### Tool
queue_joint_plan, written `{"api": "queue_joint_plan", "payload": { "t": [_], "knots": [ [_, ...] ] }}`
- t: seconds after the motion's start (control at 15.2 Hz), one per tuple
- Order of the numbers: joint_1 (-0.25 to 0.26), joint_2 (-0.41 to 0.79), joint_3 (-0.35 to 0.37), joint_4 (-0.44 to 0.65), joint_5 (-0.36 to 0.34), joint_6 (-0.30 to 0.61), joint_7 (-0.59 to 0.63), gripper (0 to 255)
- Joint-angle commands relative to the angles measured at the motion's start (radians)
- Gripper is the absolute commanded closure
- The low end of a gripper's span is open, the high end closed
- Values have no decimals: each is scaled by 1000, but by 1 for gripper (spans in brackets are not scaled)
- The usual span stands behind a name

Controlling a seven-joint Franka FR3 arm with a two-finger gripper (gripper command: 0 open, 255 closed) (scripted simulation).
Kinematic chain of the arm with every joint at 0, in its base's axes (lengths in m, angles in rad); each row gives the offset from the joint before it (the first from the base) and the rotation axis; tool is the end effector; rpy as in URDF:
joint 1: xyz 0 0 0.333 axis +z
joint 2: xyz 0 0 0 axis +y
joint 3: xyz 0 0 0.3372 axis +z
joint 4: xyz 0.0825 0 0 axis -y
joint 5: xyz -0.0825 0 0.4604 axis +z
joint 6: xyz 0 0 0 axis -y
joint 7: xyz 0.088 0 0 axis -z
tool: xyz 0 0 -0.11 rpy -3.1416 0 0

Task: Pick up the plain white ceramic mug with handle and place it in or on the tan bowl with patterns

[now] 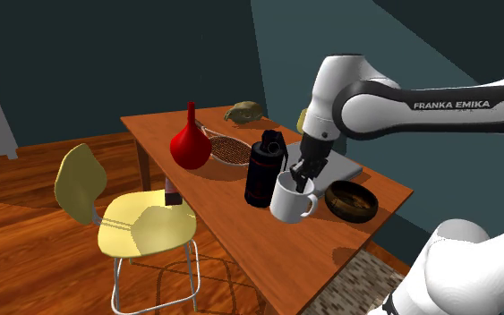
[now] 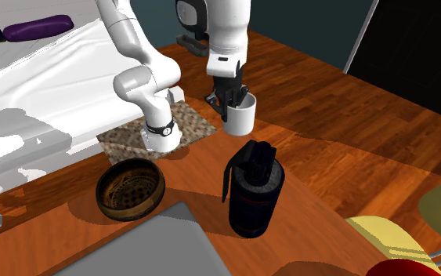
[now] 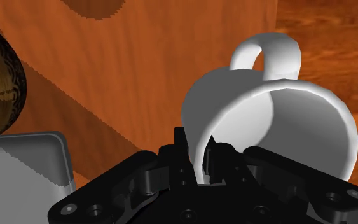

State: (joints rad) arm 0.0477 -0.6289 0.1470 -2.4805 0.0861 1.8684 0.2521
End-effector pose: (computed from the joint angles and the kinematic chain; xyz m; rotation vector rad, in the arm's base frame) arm 0.4150 0.0910 0.4943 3.1357 -0.1718 0.0207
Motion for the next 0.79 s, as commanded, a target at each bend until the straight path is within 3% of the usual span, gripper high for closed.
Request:
{"api": "queue_joint_plan", "payload": {
  "t": [0.0,0.73],
  "knots": [
    [-1,-1,-1,27,-1,-28,1,255],
    [-105,-109,-213,-25,-132,-86,-239,255]
  ]
}}
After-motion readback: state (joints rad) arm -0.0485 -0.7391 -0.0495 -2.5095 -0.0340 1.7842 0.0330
